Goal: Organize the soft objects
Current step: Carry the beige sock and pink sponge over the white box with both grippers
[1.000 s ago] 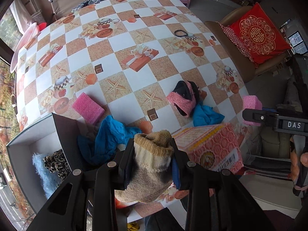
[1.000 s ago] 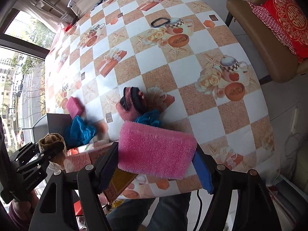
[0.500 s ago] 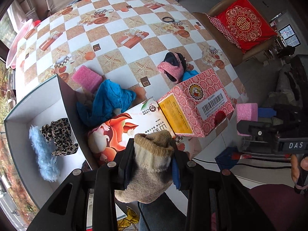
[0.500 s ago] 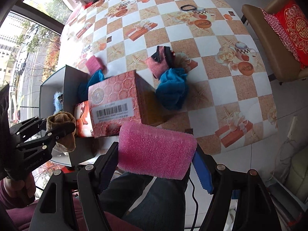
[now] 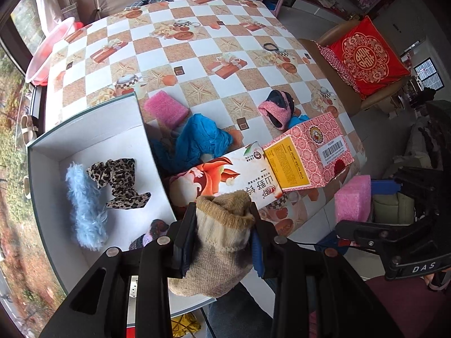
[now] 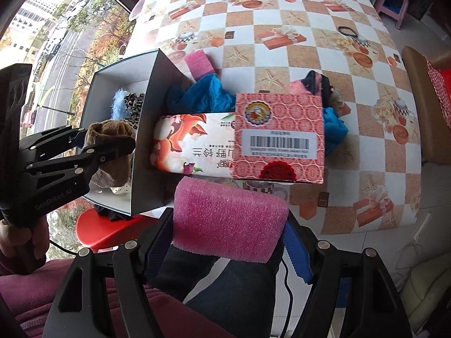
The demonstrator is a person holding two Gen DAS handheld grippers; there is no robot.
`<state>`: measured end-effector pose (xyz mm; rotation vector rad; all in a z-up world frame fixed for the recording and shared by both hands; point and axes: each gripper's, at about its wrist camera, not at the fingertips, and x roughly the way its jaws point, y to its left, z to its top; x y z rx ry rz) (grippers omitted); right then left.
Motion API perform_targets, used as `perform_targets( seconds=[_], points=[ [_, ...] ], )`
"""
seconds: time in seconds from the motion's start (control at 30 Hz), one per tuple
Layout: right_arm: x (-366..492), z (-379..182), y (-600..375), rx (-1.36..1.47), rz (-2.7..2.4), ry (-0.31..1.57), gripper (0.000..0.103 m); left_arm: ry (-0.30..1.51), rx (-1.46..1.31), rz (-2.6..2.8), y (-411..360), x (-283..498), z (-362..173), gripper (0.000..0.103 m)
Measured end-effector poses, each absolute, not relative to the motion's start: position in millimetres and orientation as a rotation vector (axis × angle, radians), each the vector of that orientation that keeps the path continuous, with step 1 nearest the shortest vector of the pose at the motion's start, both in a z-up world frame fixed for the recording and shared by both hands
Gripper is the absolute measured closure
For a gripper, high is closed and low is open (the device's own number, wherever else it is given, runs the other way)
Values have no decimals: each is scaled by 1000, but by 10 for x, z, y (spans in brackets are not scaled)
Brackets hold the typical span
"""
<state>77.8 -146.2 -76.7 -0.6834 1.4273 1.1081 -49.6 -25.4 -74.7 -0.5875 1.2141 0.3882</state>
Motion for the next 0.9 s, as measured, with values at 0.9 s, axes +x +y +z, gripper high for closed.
perform_targets(
  seconds=[0.9],
  points=[
    [-170, -673, -394, -973, 1358, 1290, 29, 1101, -826, 701, 318, -1757, -807, 67]
  ],
)
